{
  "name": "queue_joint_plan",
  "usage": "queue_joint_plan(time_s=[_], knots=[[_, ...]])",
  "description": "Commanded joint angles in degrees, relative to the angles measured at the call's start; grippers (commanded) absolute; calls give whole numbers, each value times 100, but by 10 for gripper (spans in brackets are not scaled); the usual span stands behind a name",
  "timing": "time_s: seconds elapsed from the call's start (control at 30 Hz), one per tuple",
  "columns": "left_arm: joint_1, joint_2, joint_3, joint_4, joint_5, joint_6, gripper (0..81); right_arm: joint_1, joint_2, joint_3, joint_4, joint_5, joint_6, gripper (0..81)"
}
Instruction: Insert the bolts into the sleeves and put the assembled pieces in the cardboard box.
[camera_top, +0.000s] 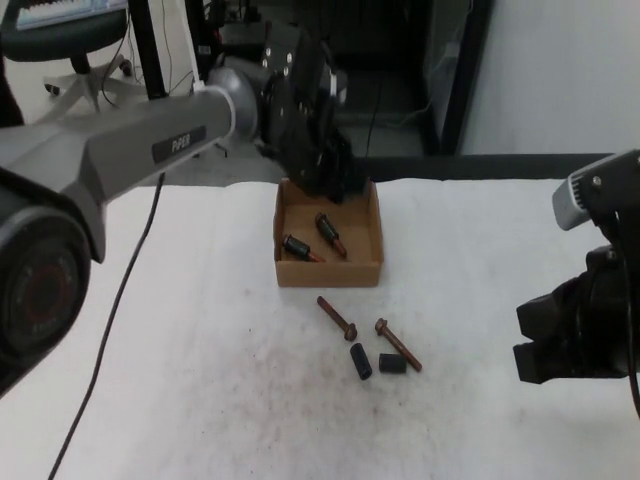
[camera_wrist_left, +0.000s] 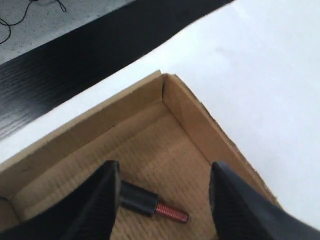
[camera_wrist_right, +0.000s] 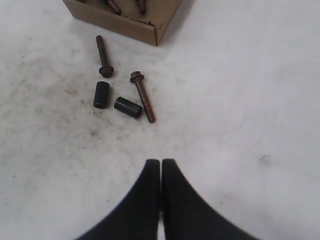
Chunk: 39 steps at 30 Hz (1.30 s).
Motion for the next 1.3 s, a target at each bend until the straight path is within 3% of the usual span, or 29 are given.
queue_joint_plan(time_s=[0.0, 0.2, 0.33, 0.57, 0.67, 0.8, 1.0, 1.13, 1.27], knots=[[-16, -350, -255, 365, -52, -119, 486, -19, -53, -34, 18, 8, -197, 8], [-28, -1135, -214, 2018, 1, 1496, 233, -19, -53, -34, 4, 8, -680, 8], [-119, -1332, -128, 3606, 549, 3299, 231, -19, -53, -34, -164, -21, -684, 8], [-306, -1339, 555, 3382, 745, 4023, 231, -19, -53, -34, -396, -509, -684, 8], [-365, -1339, 917, 3244, 687, 3938, 231, -19, -53, -34, -369, -507, -684, 8], [-369, -1339, 1309, 3467, 267, 3049, 231, -19, 25, -34, -423, -593, -829, 8], [-341, -1585, 2257, 3936, 248, 2974, 220, 13, 781, -62, -699, -897, -1113, 8], [-346, -2225, 3247, 3434, 248, 2838, 135, 13, 1369, -271, -852, -897, -1113, 3], [-346, -3138, 4091, 2686, 291, 2667, 27, 13, 1931, -651, -851, -897, -1129, 94]])
